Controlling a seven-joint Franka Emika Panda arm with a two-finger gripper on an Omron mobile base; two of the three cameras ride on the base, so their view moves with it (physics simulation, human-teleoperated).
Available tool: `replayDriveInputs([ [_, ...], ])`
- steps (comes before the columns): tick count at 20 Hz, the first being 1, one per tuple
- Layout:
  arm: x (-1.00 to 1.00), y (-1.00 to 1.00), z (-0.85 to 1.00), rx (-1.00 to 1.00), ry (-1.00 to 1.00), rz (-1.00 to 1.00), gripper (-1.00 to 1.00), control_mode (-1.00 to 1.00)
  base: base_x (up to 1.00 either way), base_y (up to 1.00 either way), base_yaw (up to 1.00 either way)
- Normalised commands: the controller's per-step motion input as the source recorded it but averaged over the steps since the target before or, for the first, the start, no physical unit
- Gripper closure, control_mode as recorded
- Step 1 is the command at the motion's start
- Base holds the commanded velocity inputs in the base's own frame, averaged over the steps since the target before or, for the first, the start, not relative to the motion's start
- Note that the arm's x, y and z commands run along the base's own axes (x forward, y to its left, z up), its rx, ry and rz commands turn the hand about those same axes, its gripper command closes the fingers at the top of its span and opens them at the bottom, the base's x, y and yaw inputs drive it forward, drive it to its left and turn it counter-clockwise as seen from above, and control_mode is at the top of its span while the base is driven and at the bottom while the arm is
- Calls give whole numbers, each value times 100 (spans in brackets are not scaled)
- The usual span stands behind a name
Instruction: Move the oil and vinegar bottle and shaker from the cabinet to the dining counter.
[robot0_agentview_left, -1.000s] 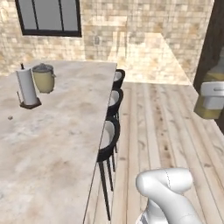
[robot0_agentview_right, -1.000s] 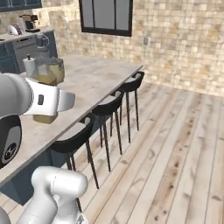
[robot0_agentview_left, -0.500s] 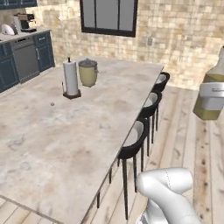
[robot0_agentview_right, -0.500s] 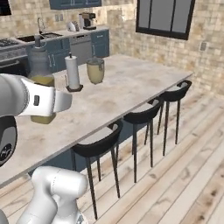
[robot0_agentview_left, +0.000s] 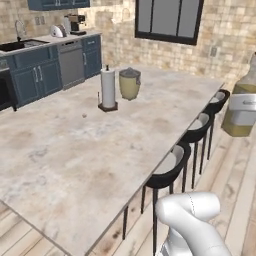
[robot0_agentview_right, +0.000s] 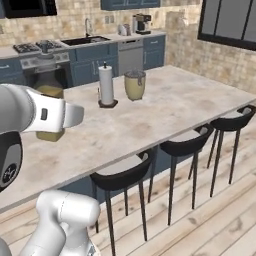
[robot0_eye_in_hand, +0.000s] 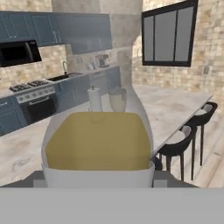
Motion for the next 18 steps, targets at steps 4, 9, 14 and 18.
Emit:
replayDriveInputs([
  [4, 0, 0, 0, 0, 0, 0, 100, 100, 35, -40, 29],
  [9, 0, 0, 0, 0, 0, 0, 100, 100, 39, -36, 29],
  [14, 0, 0, 0, 0, 0, 0, 100, 100, 36, -26, 23],
  [18, 0, 0, 0, 0, 0, 0, 100, 100, 8, -6, 1],
])
